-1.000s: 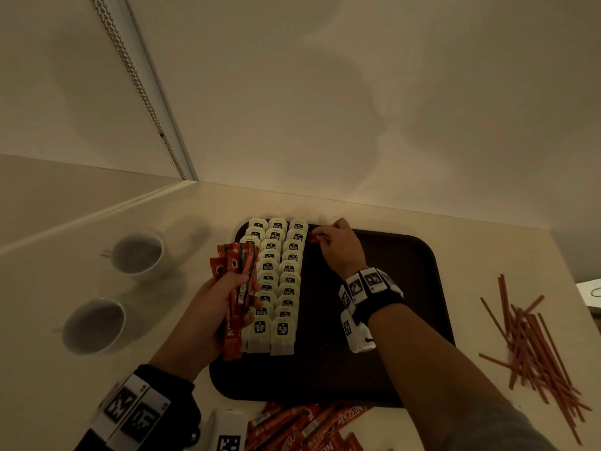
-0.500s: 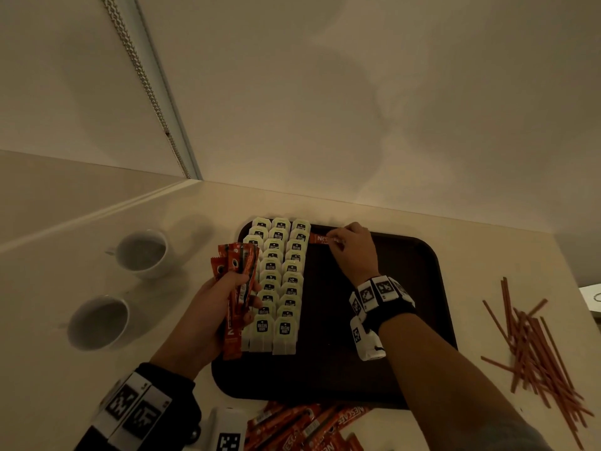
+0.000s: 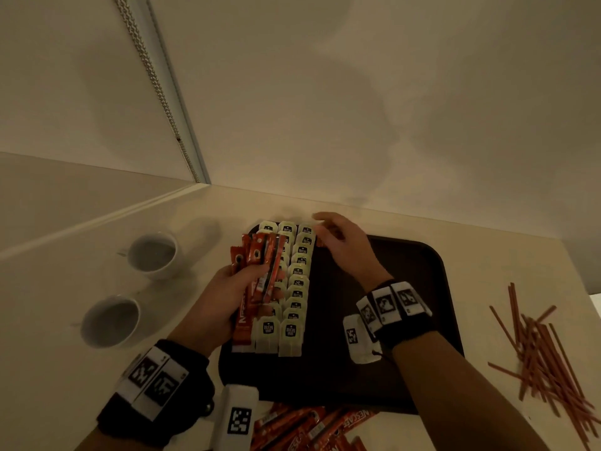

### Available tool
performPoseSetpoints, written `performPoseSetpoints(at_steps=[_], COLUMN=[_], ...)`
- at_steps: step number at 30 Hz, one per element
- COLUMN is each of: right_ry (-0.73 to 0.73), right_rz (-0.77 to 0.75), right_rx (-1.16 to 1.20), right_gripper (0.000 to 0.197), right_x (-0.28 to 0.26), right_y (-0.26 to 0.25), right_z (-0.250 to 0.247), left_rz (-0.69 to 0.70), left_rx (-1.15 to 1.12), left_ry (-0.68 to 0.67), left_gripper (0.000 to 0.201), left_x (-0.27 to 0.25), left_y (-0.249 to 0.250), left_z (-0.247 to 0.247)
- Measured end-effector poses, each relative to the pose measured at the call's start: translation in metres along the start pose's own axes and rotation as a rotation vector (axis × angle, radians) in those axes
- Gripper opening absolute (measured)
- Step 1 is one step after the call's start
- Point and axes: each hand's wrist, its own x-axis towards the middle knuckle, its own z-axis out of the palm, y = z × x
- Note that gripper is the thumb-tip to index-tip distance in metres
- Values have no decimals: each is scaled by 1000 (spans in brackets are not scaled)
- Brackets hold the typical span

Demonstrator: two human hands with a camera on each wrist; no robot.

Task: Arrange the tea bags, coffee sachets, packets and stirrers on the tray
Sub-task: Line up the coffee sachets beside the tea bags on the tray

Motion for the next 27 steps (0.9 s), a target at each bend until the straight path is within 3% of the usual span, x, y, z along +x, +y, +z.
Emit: performPoseSetpoints(at_steps=[3,7,11,15,20,27], right_ry=[-268,-170,-166,-120,-35,11], right_rz=[-48,-84,-86,-36,48,46], right_rx=[233,245,350,391,615,391], right_gripper=[21,17,9,13,15,16], right_x=[-17,-27,-37,-50,-68,-80], right_y=[-51,-70,-64,-55,-49,-58], right_z=[-4,-3,-16,-22,-9,-6], left_rz=[59,156,198,261,353,503], left_rx=[94,215,143,160,237,474], left_ry=[-36,-63,-48,9,43,203], left_gripper=[16,20,19,22,20,11], left_x=[6,12,9,7,0,-4], left_y=[11,19,20,18,15,10], left_z=[8,17,19,15,18,18])
